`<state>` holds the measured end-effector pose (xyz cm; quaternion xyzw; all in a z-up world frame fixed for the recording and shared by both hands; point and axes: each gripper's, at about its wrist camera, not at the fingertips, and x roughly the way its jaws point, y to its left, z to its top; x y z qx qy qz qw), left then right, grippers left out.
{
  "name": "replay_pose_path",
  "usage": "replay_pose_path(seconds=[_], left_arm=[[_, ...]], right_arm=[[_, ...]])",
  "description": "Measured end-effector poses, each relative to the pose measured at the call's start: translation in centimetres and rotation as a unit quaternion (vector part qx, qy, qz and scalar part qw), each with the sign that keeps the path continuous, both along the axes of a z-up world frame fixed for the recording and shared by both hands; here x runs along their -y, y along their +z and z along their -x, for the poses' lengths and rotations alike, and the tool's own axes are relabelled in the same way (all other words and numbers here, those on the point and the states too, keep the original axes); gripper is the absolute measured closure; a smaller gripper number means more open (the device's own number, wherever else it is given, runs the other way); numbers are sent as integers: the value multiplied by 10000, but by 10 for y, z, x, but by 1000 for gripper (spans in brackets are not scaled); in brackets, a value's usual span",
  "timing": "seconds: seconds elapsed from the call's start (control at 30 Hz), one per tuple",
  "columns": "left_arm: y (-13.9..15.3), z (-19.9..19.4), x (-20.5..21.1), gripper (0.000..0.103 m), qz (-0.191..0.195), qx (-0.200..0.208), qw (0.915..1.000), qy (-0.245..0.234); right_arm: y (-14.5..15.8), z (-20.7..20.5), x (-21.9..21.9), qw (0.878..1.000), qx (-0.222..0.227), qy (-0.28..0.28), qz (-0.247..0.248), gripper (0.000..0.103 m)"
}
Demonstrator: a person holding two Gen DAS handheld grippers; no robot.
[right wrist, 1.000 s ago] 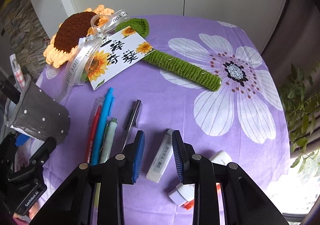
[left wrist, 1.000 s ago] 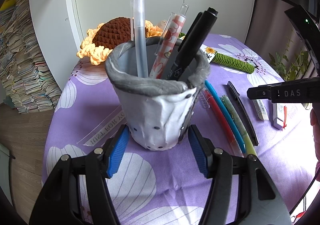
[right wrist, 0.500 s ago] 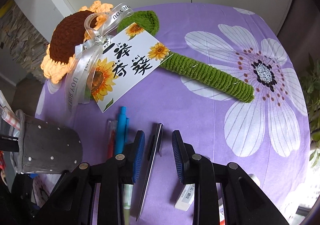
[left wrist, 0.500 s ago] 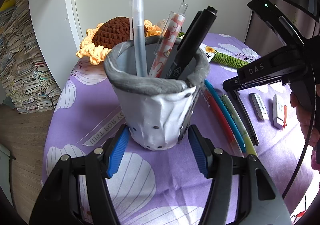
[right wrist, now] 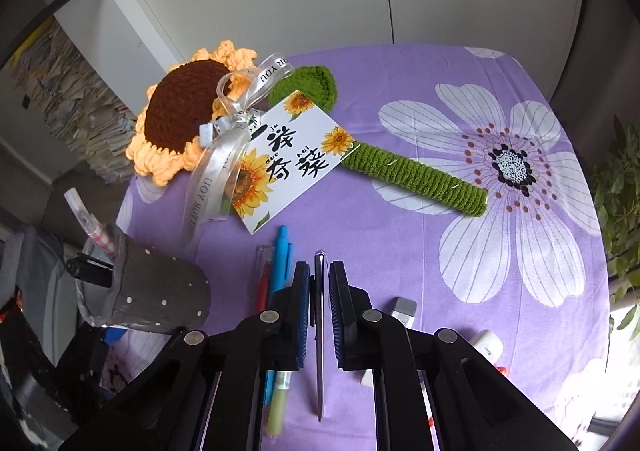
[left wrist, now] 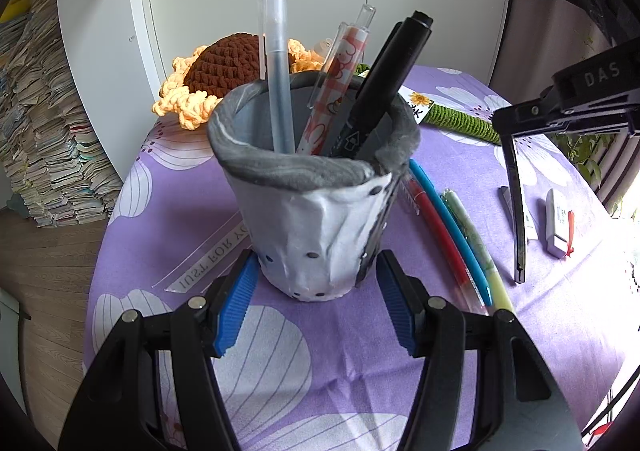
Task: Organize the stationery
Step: 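Lift the black pen into the cup held by the left tool and release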
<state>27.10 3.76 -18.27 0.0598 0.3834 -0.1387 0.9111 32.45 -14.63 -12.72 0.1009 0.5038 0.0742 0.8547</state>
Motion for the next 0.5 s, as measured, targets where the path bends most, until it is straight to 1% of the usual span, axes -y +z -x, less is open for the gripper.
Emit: replay_pose_path(seconds=[0.13, 0.23, 0.4, 0.5], left_arm=[[0, 0, 0, 43, -1, -4, 10000, -1], [0, 0, 0, 43, 1, -3, 10000, -2], [0, 0, 0, 43, -3, -7, 10000, -2], [0, 0, 0, 43, -1, -5, 10000, -1]], right_arm=[[36, 18, -4, 9986, 511, 142, -67, 92], [63, 36, -15, 9946, 990, 289, -62, 92], [111, 56, -34, 9804, 1885, 565, -134, 92], [135, 60, -47, 9720, 2232, 705, -209, 92]])
